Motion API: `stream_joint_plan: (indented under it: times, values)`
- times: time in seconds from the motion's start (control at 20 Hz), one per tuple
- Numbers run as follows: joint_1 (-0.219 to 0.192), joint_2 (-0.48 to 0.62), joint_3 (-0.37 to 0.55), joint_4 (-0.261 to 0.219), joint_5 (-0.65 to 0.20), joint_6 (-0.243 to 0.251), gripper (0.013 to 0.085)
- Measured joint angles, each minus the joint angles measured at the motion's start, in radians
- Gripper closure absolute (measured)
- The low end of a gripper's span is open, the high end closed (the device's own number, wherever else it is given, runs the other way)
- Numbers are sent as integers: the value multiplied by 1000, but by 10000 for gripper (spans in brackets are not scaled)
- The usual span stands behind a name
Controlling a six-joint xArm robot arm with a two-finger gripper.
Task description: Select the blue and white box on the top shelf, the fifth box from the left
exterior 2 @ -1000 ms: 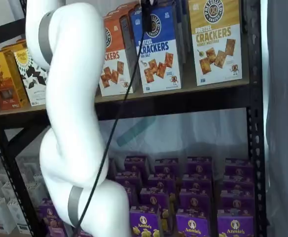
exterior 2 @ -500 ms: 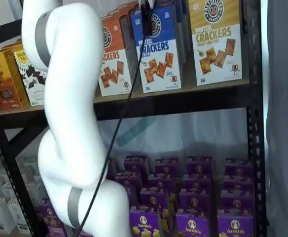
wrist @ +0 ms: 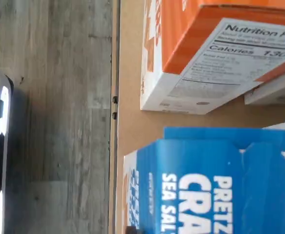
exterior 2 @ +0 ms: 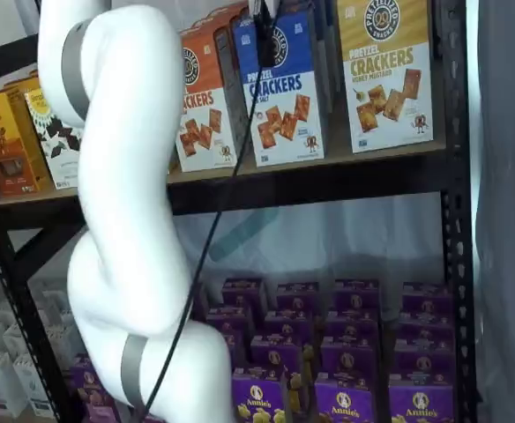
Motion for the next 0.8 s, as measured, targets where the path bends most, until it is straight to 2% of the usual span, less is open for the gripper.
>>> stream_joint_plan:
  times: [0.25,0.35,0.8]
  values:
    - [-2,-7,10,0,-5,-3,290]
    - [-3,-11,14,0,-7,-4,370]
    - [-1,-28,23,6,11,3,370]
